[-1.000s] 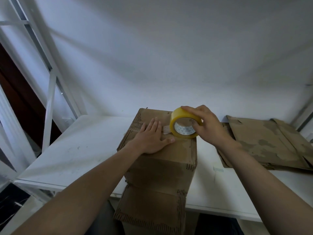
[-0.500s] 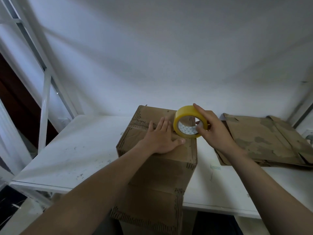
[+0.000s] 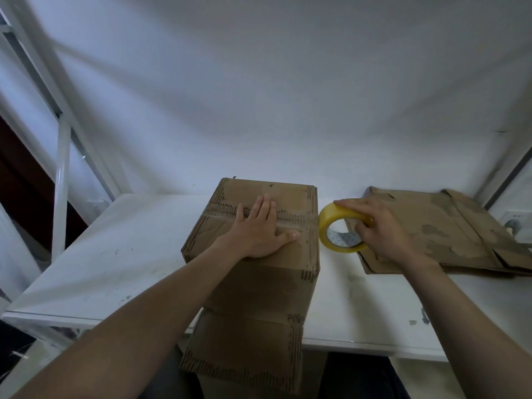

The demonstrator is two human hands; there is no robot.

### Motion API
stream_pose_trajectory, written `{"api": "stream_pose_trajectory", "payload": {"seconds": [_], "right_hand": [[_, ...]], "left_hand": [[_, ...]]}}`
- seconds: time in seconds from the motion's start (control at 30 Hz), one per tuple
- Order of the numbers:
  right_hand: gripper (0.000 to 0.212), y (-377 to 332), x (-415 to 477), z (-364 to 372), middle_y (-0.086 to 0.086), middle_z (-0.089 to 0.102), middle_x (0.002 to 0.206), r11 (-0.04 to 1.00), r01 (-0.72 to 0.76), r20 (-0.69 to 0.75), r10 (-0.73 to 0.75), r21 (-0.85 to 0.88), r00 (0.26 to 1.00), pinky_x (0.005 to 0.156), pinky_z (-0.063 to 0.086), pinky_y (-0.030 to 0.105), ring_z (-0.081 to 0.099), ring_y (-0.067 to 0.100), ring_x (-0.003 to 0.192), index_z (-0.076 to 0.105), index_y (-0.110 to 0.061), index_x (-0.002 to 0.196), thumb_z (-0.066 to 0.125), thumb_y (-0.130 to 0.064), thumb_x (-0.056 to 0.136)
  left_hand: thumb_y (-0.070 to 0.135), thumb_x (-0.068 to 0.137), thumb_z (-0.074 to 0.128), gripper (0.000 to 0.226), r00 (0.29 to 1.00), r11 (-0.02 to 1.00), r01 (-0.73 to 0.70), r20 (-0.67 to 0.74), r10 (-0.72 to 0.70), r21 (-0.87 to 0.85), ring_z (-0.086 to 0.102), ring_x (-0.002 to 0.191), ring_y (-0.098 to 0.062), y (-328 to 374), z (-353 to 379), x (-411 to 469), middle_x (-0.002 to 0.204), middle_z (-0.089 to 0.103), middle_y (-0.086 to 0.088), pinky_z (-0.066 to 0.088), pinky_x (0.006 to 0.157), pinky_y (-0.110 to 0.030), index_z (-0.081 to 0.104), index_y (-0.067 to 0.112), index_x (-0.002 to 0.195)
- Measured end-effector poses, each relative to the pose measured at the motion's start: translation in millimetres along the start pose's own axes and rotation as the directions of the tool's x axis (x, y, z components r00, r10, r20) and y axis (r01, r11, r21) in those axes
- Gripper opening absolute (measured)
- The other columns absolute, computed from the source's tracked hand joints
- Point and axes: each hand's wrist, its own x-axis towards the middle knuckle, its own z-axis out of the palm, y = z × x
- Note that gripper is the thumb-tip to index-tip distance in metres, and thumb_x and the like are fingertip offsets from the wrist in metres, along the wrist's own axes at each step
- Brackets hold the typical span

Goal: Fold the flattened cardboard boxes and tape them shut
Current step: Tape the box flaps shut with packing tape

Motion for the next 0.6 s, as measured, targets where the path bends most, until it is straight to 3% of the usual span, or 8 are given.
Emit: {"api": "stream_pose_trajectory", "payload": {"seconds": [0.07,0.17,0.33,0.6], "right_hand": [[0.078,3,-5,5,0.004,0.057,0.123,1.0,0.0,-0.035,0.001,0.021,0.999,0.098,0.042,0.031,0.046,0.011,0.113,0.055,-0.047,0.127,0.056,0.017,0.081],[0.076,2,-4,3,0.003,0.053,0.119,1.0,-0.014,-0.024,0.014,0.02,1.0,0.093,0.04,0.027,0.046,0.014,0.111,0.053,-0.048,0.128,0.055,0.015,0.085],[0.073,-4,2,-7,-0.003,0.046,0.111,0.998,0.049,-0.005,-0.049,-0.034,0.999,0.089,0.048,0.044,0.047,0.019,0.103,0.057,-0.045,0.133,0.057,0.01,0.086],[0.071,-19,18,-22,-0.004,0.044,0.111,0.965,0.161,-0.029,-0.17,-0.209,0.985,0.081,0.041,0.037,0.044,0.021,0.104,0.061,-0.042,0.132,0.058,0.009,0.082]], "left_hand": [[0.085,0.085,0.016,0.108,1.0,1.0,0.014,0.019,-0.015,0.011,-0.021,0.152,-0.025,7,-2,2,0.165,-0.021,-0.01,-0.007,0.118,-0.065,-0.009,0.009,0.158],[0.089,0.081,0.015,0.11,0.998,0.999,0.034,0.046,-0.035,0.033,-0.023,0.15,-0.031,14,-3,3,0.164,-0.023,-0.012,-0.01,0.114,-0.07,-0.009,0.015,0.159],[0.09,0.079,0.012,0.111,0.998,0.998,0.048,0.025,-0.049,0.031,-0.022,0.151,-0.03,9,0,3,0.164,-0.023,-0.011,-0.009,0.114,-0.071,-0.009,0.017,0.159],[0.088,0.081,0.014,0.109,0.998,0.998,0.056,0.0,-0.056,0.033,-0.02,0.152,-0.028,11,2,3,0.165,-0.02,-0.01,-0.007,0.115,-0.07,-0.007,0.014,0.159]]}}
